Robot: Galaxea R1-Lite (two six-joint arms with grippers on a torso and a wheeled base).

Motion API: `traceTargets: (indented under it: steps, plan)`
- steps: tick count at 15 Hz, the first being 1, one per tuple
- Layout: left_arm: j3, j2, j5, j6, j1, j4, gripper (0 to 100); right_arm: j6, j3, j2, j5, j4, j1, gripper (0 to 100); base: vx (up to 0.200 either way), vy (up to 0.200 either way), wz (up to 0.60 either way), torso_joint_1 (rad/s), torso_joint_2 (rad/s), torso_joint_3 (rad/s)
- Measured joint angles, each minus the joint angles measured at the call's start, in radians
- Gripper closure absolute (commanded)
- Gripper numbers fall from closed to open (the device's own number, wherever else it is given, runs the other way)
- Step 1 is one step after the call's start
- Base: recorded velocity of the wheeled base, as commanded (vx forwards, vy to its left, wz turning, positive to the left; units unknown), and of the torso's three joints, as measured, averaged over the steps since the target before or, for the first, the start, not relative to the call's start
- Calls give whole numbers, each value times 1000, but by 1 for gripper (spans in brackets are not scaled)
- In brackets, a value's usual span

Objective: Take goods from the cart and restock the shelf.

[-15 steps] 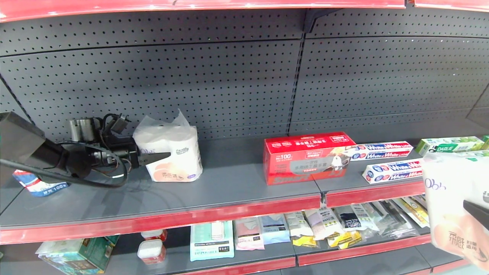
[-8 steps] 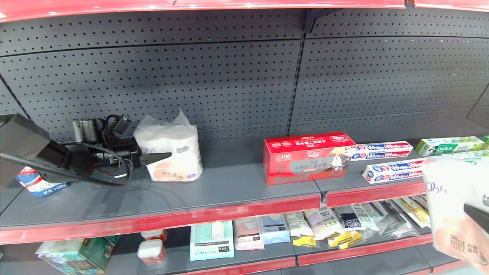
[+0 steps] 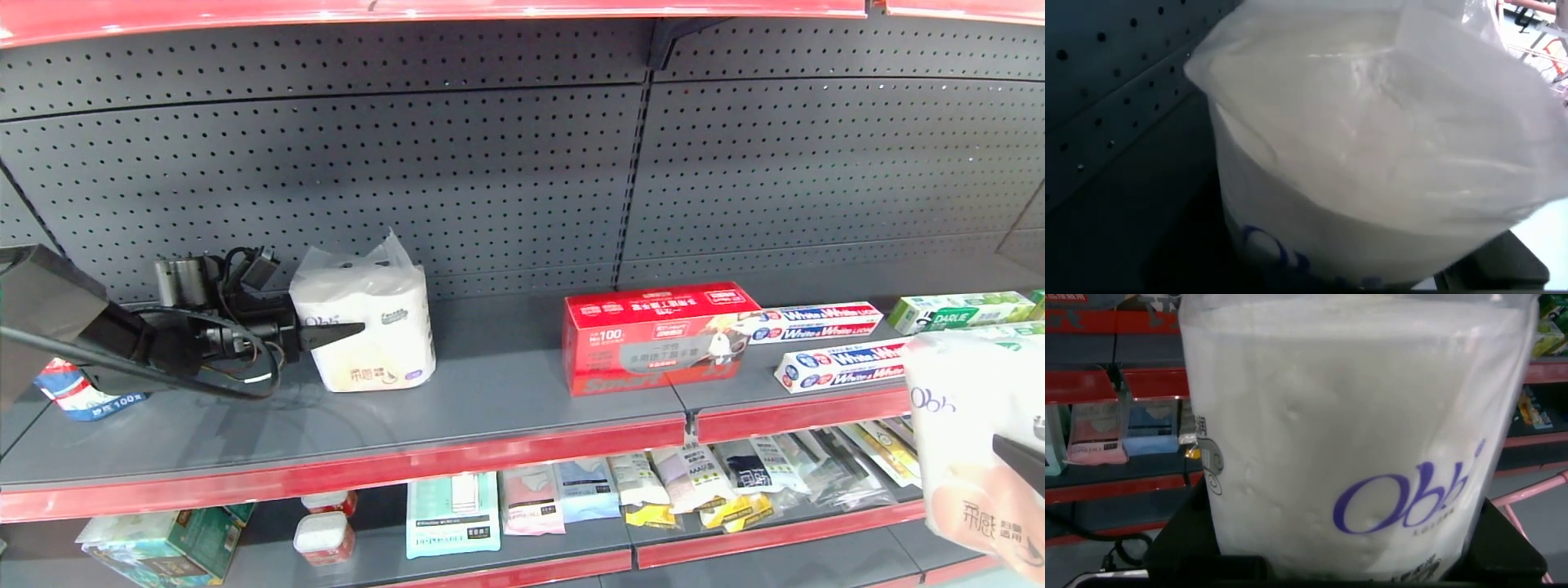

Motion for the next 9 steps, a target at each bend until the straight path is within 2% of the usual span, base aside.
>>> traceTargets:
  steps: [3, 6, 9]
  plan:
    - [85, -53, -3, 12, 10, -20, 100, 1, 1, -1, 0, 0, 0, 100, 0, 0, 0, 0, 0, 0]
    - [183, -93, -10, 16, 45, -136, 100, 1, 2, -1, 0, 0, 0, 100, 0, 0, 0, 0, 0, 0]
    - [281, -140, -30, 15, 80, -175, 100, 1, 2, -2, 0, 0, 0, 100, 0, 0, 0, 0, 0, 0]
